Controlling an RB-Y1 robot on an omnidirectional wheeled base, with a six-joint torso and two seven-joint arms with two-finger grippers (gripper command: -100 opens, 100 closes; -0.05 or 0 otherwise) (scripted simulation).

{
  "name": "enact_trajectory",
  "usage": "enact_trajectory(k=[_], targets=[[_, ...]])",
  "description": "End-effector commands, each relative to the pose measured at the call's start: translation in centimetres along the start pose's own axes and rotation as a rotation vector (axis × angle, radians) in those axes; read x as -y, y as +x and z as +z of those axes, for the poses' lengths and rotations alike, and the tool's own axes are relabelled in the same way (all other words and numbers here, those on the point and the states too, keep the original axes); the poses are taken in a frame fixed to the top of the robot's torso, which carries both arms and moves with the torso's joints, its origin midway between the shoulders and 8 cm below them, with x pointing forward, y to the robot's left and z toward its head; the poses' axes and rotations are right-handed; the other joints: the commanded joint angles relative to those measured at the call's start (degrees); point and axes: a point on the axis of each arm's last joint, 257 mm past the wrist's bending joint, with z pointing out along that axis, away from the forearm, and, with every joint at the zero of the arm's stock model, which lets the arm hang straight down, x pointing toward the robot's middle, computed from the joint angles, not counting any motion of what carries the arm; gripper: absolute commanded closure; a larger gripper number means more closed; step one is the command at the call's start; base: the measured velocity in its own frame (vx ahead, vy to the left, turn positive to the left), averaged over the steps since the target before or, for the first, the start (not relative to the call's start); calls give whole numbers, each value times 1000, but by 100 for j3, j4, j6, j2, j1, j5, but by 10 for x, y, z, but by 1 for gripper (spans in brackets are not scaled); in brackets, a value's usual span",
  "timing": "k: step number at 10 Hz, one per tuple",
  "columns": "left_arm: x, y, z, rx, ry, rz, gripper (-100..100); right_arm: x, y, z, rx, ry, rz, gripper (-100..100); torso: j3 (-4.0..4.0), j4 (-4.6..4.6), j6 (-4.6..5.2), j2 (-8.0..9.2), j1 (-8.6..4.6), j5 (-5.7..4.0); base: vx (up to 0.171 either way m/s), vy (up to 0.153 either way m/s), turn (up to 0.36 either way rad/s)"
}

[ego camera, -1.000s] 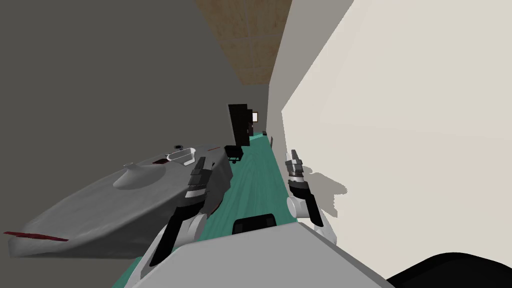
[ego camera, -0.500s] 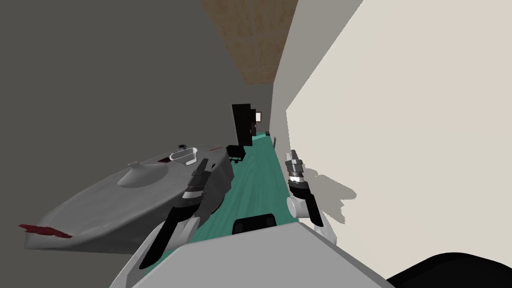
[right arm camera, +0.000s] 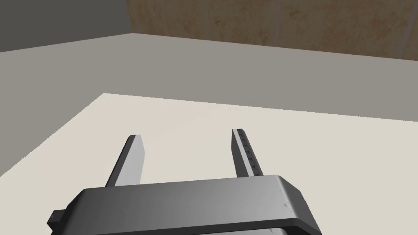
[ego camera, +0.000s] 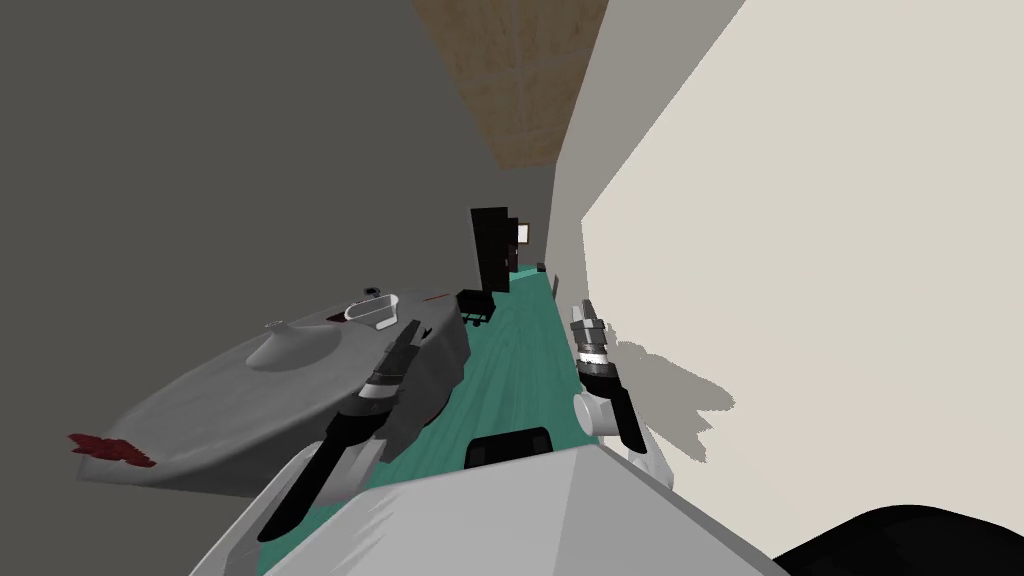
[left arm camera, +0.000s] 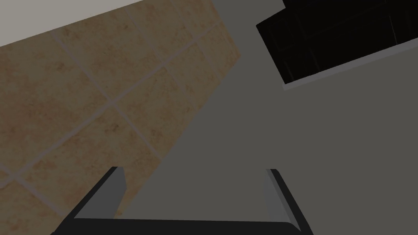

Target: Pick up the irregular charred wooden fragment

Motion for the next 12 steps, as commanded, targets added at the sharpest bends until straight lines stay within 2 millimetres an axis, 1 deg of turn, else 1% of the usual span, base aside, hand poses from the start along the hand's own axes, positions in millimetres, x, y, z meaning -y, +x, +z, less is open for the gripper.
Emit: enact_trajectory(k=[1,2,3,4,5,6,7,8,9,10,11,12], targets=[[-7,1,-3,-44,-11,39,-100,0,0,0,0,0,0,0,0,0,0,0,0,0,74,-21,138],[-7,2,-3,-60,-9,49,-100,0,0,0,0,0,0,0,-1,0,-3,-3,3,1,62,-34,89],[-14,2,-6,-91,-20,79,-100,0,0,0,0,0,0,0,0,0,0,0,0,0,79,-54,170],[-14,3,-6,-110,-18,91,-100,0,0,0,0,0,0,0,-2,-1,-3,-4,-7,-1,70,-62,94],[-20,2,-9,-140,-29,120,-100,0,0,0,0,0,0,0,-1,-1,0,-2,-10,-2,95,-65,136],[-20,3,-9,-161,-26,134,-100,0,0,0,0,0,0,0,-5,-2,-2,-9,-12,-2,77,-47,104],[-27,2,-12,-190,-38,161,-100,0,0,0,0,0,0,0,-4,-2,0,-6,-6,-1,83,-40,152],[-27,3,-12,-214,-35,177,-100,0,0,0,0,0,0,0,-4,-1,-2,-7,-2,0,69,-35,106],[-35,2,-15,-244,-47,205,-100,0,0,0,0,0,0,0,-3,-1,1,-4,1,0,75,-39,188],[-34,3,-15,-269,-44,221,-100,0,0,0,0,0,0,0,-3,-1,-2,-5,0,1,66,-42,86],[-42,2,-19,-300,-55,249,-100,0,0,0,0,0,0,0,-2,-1,1,-2,-1,0,104,-43,100],[-42,3,-19,-324,-52,265,-100,0,0,0,0,0,0,0,-7,-2,0,-13,-2,0,89,-53,142]])
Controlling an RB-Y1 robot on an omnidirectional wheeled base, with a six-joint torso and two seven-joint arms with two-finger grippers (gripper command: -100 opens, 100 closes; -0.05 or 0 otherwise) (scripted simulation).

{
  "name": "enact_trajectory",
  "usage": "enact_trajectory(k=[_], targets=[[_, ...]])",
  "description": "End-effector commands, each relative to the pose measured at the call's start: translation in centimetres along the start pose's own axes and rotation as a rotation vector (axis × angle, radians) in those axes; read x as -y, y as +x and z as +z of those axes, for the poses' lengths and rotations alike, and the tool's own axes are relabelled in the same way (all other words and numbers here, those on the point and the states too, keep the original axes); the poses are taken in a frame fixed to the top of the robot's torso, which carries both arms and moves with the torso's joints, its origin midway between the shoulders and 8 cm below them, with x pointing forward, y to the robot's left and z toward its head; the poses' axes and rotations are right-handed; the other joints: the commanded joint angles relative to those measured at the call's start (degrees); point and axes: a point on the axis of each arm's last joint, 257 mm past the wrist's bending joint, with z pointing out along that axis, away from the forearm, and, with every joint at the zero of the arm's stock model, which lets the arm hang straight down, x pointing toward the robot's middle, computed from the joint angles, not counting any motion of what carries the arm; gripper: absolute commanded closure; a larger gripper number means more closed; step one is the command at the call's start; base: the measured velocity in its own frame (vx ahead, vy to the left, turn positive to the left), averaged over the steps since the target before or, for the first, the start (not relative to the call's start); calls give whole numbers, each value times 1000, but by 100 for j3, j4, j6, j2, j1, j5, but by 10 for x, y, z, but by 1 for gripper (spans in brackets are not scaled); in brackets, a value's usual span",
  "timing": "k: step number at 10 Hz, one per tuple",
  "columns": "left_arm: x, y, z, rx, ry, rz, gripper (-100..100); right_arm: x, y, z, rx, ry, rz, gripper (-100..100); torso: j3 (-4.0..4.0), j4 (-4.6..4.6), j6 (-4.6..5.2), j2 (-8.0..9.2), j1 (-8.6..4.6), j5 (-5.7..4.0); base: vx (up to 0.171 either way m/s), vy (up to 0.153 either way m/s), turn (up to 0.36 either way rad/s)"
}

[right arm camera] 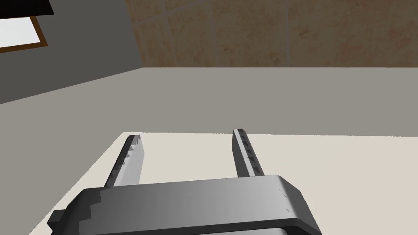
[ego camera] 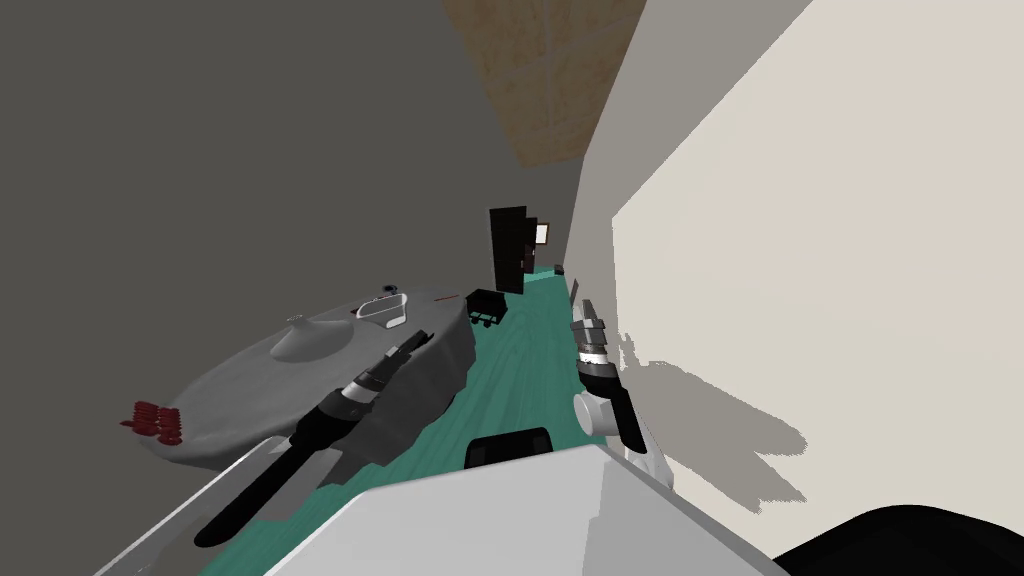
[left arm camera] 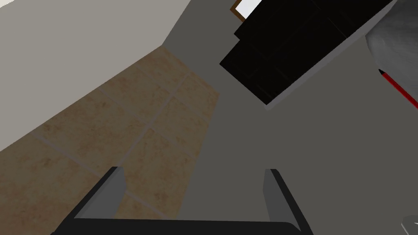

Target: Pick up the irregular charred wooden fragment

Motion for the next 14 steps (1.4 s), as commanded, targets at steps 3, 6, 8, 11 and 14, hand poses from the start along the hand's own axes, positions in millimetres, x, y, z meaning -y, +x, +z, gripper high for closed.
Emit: enact_trajectory(k=[3,6,8,11,14], targets=[[-16,5,-8,-101,-20,78,-100,0,0,0,0,0,0,0,1,0,2,1,0,0,90,-55,159],[-24,7,-12,-171,-25,132,-100,0,0,0,0,0,0,0,7,3,4,13,13,3,61,-30,84],[-31,9,-17,-228,-31,173,-100,0,0,0,0,0,0,0,5,2,2,9,9,2,86,-40,159],[-38,11,-21,-299,-35,223,-100,0,0,0,0,0,0,0,5,1,5,9,12,3,69,-33,76],[-45,13,-26,-381,-36,281,-100,0,0,0,0,0,0,0,-2,-1,-1,-5,3,1,94,-52,130]])
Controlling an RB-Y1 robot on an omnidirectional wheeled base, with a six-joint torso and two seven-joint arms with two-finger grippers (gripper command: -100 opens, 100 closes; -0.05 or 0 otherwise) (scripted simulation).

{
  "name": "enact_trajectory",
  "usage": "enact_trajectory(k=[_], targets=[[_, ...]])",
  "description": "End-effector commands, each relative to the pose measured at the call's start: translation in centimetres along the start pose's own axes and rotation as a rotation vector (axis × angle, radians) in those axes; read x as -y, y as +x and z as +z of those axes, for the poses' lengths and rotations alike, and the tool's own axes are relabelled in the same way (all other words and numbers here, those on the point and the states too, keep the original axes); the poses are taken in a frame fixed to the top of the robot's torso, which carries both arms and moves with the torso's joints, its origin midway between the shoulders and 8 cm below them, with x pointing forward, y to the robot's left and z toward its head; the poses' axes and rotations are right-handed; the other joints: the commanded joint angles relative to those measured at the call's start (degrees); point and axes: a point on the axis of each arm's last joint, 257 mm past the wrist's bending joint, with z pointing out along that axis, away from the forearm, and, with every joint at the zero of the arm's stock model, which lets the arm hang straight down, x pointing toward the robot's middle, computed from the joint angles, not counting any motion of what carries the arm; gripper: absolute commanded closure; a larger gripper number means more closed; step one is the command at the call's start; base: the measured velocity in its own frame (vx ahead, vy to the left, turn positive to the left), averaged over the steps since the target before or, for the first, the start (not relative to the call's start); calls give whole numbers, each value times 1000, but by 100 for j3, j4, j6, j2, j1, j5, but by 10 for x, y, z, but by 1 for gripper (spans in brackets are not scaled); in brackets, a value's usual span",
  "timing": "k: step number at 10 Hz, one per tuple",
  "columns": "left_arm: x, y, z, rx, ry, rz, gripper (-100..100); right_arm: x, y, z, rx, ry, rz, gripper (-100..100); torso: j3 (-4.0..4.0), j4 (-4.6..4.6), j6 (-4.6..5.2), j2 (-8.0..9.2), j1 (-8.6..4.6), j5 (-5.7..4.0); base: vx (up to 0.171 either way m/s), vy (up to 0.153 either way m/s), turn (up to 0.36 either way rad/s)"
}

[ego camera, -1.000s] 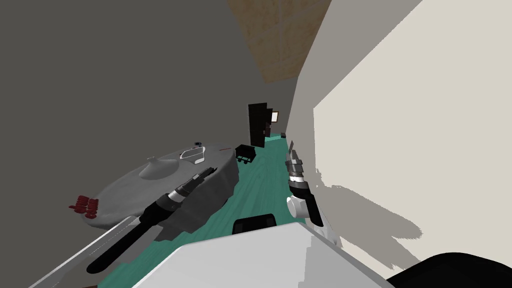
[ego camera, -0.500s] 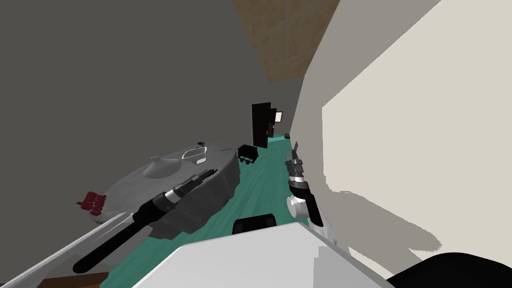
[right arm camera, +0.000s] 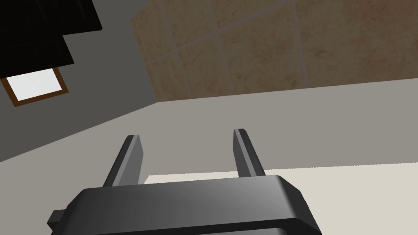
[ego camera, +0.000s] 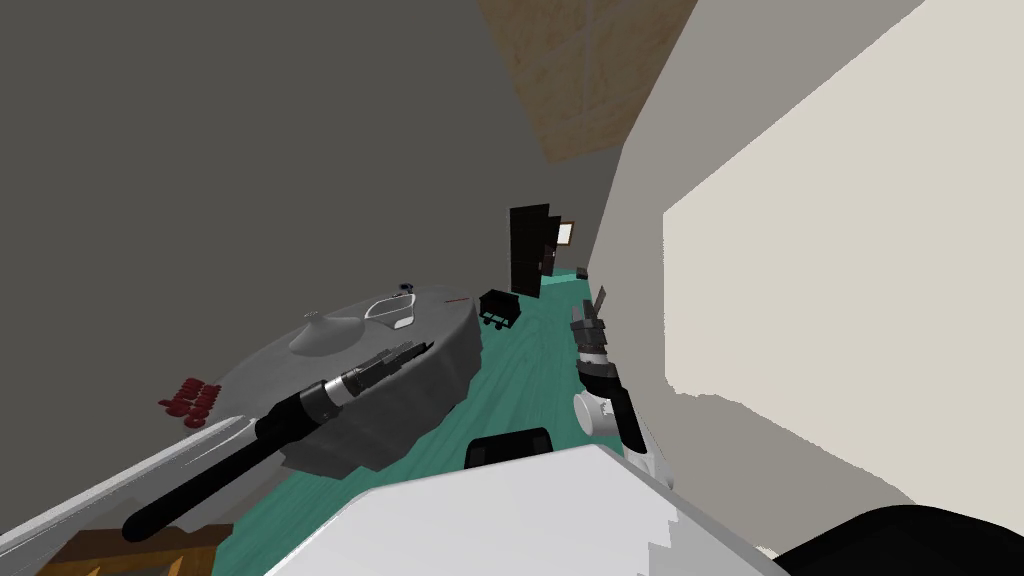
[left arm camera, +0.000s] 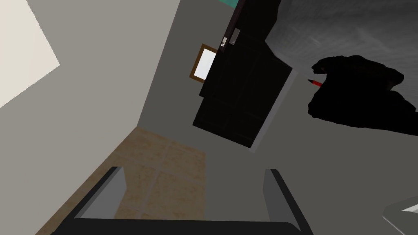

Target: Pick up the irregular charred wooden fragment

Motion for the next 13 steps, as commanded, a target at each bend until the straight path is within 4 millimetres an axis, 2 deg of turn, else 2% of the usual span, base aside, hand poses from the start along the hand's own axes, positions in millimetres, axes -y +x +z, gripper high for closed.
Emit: enact_trajectory(k=[1,4,6,9,13], targets=[[0,0,0,-23,2,19,-100,0,0,0,0,0,0,0,0,0,0,0,0,0,38,-26,-16],[-13,11,-10,-129,-6,82,-100,0,0,0,0,0,0,0,6,2,-1,9,2,1,87,-50,146],[-13,10,-9,-159,-1,107,-100,0,0,0,0,0,0,0,0,0,0,1,4,1,59,-31,46],[-25,22,-21,-267,-5,163,-100,0,0,0,0,0,0,0,6,2,0,10,0,0,77,-58,146],[-31,26,-27,-369,3,229,-100,0,0,0,0,0,0,0,6,3,-4,10,6,3,72,-45,89]])
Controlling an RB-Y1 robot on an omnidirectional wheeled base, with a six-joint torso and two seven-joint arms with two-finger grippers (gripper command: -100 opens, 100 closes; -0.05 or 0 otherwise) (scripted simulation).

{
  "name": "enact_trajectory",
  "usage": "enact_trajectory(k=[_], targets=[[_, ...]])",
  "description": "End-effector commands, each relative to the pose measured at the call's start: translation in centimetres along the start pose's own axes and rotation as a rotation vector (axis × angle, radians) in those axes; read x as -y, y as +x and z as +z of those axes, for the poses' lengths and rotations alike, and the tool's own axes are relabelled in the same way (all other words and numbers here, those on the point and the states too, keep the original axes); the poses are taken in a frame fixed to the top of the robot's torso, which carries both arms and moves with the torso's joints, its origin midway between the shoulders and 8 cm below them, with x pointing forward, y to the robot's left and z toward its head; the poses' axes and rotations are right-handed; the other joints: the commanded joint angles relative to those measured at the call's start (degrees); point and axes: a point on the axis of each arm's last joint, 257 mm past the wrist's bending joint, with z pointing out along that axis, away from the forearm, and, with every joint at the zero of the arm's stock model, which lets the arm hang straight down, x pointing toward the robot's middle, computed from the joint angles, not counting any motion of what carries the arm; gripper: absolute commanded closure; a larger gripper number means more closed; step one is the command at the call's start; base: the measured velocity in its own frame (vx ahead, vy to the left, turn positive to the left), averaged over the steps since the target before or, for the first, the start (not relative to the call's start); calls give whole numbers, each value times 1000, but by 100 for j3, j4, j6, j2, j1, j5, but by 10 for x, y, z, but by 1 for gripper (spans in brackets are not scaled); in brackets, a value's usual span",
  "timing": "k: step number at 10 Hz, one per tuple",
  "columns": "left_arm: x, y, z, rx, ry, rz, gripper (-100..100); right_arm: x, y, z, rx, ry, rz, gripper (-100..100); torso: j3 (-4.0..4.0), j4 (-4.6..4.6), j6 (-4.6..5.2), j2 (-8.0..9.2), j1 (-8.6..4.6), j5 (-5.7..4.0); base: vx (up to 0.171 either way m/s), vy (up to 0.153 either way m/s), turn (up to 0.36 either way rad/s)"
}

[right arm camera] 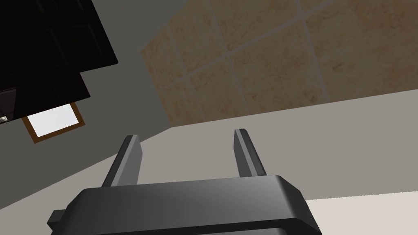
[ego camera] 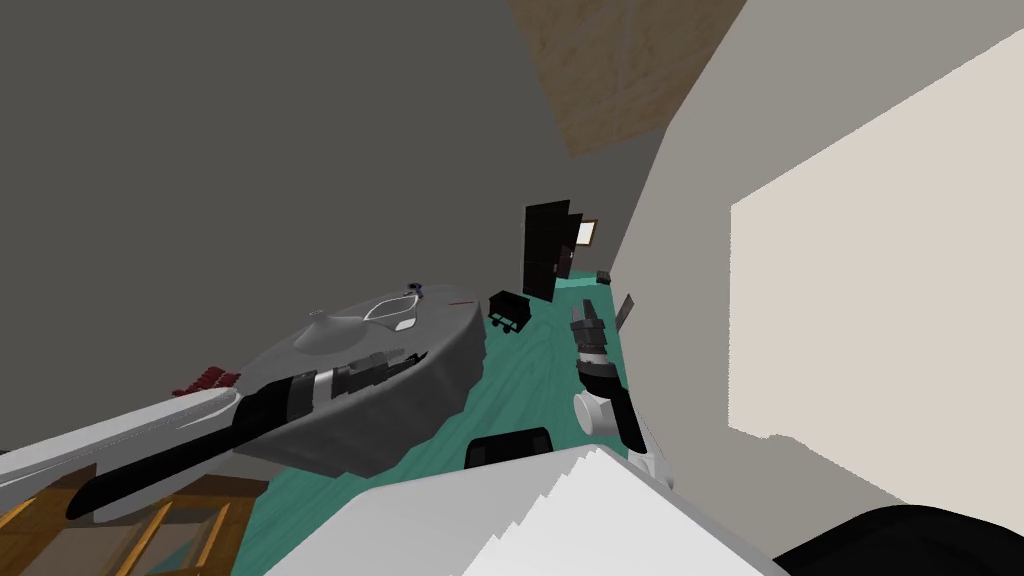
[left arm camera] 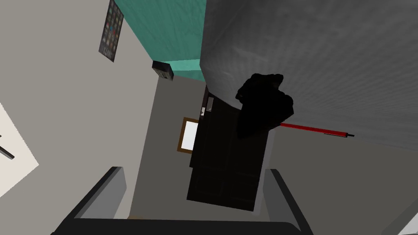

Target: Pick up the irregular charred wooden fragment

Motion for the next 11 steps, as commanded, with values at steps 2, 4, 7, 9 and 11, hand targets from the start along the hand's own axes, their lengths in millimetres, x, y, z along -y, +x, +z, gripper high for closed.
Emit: enact_trajectory(k=[2,4,7,9,11], targets=[[-5,10,-6,-83,5,45,-100,0,0,0,0,0,0,0,-3,-1,-4,-6,0,0,95,-51,114],[-9,19,-11,-148,10,76,-100,0,0,0,0,0,0,0,-4,-2,-3,-8,0,1,83,-55,116],[-13,27,-17,-228,19,118,-100,0,0,0,0,0,0,0,2,1,-4,3,6,3,58,-44,83],[-17,35,-23,-296,26,148,-100,0,0,0,0,0,0,0,-3,-1,-2,-5,-6,0,91,-75,101],[-20,43,-30,-364,35,176,-100,0,0,0,0,0,0,0,-3,-1,-2,-5,-2,1,72,-58,109]])
